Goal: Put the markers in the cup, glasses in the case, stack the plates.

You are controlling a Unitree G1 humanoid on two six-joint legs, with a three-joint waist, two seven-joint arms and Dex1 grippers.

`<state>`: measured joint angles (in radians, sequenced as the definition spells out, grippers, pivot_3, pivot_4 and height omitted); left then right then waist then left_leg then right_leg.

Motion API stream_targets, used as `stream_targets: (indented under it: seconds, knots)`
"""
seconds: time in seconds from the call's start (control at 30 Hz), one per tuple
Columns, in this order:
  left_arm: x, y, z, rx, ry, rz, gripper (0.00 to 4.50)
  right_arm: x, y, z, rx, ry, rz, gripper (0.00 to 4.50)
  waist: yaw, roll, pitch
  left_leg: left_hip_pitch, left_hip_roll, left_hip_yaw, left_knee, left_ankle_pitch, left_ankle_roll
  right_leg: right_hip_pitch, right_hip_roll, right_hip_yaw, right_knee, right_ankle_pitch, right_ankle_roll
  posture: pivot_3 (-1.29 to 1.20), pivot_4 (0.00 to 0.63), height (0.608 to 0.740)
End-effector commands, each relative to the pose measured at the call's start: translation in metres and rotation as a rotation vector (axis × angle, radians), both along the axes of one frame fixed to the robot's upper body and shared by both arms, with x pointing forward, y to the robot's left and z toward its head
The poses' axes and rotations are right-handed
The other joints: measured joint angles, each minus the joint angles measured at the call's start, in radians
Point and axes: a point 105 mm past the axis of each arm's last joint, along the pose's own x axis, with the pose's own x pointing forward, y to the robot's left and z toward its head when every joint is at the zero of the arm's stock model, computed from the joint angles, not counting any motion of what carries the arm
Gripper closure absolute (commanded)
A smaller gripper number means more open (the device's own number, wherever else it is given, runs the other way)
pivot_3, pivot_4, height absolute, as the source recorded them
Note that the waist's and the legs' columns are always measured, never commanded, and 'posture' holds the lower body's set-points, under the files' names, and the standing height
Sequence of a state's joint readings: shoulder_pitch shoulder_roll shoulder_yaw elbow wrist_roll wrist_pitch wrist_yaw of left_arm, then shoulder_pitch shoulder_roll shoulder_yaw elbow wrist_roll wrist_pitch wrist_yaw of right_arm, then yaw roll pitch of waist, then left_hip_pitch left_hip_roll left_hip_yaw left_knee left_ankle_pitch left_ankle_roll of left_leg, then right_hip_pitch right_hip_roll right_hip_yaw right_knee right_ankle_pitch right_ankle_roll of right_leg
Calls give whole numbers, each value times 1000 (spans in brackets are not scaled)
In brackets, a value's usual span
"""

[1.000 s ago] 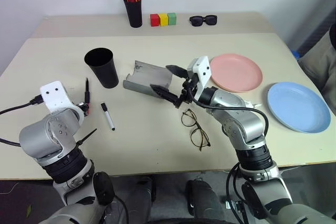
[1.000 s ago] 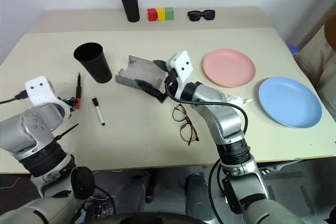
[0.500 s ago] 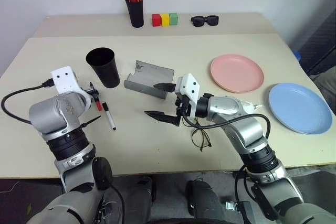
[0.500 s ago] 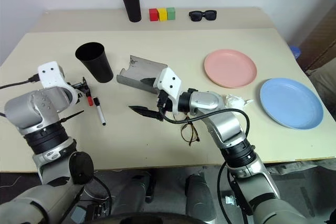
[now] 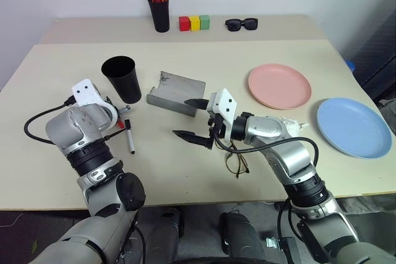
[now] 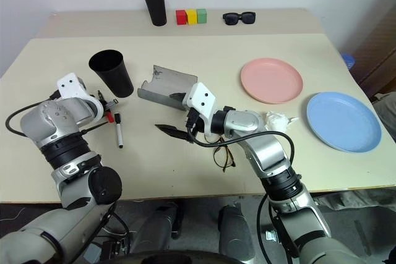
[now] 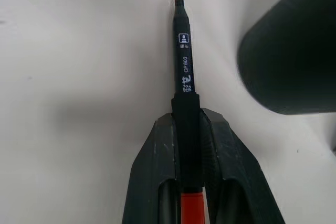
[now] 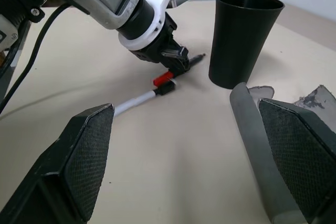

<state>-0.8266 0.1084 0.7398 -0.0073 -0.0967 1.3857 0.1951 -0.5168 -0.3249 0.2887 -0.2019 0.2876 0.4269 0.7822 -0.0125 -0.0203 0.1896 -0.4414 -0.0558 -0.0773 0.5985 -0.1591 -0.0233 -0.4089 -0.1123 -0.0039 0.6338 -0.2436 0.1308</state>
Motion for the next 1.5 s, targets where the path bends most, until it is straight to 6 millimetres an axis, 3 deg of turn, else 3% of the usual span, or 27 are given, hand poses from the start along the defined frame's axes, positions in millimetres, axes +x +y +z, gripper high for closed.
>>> stream_targets:
  seconds: [0.03, 0.13, 0.2, 0.27, 0.37, 0.43, 0.53, 0.6, 0.67, 0.87, 1.1, 1.4, 1.5]
  knots:
    - [-5, 17, 13, 98, -32, 78, 4485, -5, 1, 15, 33, -68, 13, 0, 0, 0, 0, 0, 0, 0, 0, 0, 0, 0, 0, 0, 0, 0, 0, 0, 150, 740]
    - [-10, 43, 38, 279, -132, 199, 4485, -4, 1, 14, 33, -70, 10, 0, -5, 0, 0, 0, 0, 0, 0, 0, 0, -1, 0, 0, 0, 0, 0, 0, 150, 740]
    - [-14, 61, 69, 461, -271, 267, 4485, -4, 2, 15, 34, -72, 9, 0, -5, 0, 0, 0, 1, 0, -1, 0, 0, -1, 0, 0, 1, 0, 0, 0, 150, 740]
    - [-21, 66, 112, 616, -493, 307, 4485, -2, 2, 16, 40, -79, 1, 0, -3, 0, 0, 0, 1, 1, -1, 1, -1, -2, 0, 0, 1, 0, -1, 0, 150, 740]
    - [-26, 38, 164, 710, -823, 202, 4485, 12, -1, 28, 103, -105, -78, 0, 8, -1, 0, 0, 0, 0, -1, 0, -2, -1, 0, 0, -1, 1, -1, 0, 150, 740]
    - [-24, 14, 180, 758, -940, 94, 4485, 28, -6, 42, 177, -111, -164, 0, 16, -1, 0, 0, 0, 2, -1, -1, -3, 0, -1, 0, -2, 1, -2, 0, 150, 740]
    - [-17, -12, 186, 718, -1033, -6, 4485, 43, -14, 55, 248, -116, -243, 0, 26, -1, -1, 0, 0, 4, -1, -1, -3, 0, -1, 0, -3, 1, -2, 0, 150, 740]
    - [-8, -33, 183, 690, -1081, -87, 4485, 47, -17, 58, 264, -117, -263, 0, 25, -1, -1, 0, 0, 4, -1, 1, -1, 0, 0, 0, -3, 1, -2, 0, 150, 740]
    - [1, -41, 175, 690, -1080, -115, 4485, 47, -17, 57, 262, -120, -261, 0, 23, -1, 0, 0, 0, 4, -1, 1, 0, 0, 0, 0, -3, 1, -2, 0, 150, 740]
    - [20, -47, 155, 745, -1043, -154, 4485, 44, -18, 55, 261, -125, -263, 0, -1, 0, 0, 0, 1, 5, -2, 1, 0, -1, 1, 0, -2, 1, -2, 0, 150, 740]
    - [24, -34, 136, 753, -995, -108, 4485, 43, -22, 55, 262, -129, -281, 0, -1, 0, 0, 0, 1, 4, -2, 1, 0, -1, 1, 0, -1, 1, -2, 0, 150, 740]
    - [24, -30, 129, 747, -973, -67, 46, 43, -20, 55, 257, -129, -268, 0, -1, 0, 0, 0, 1, 4, -2, 1, 0, -1, 1, 0, -1, 1, -2, 0, 150, 740]
    - [22, -28, 129, 734, -974, -54, 46, 43, -18, 55, 256, -129, -261, 0, 0, 0, 0, 0, 1, 4, -2, 1, 0, -1, 1, 0, -1, 1, -2, 0, 150, 740]
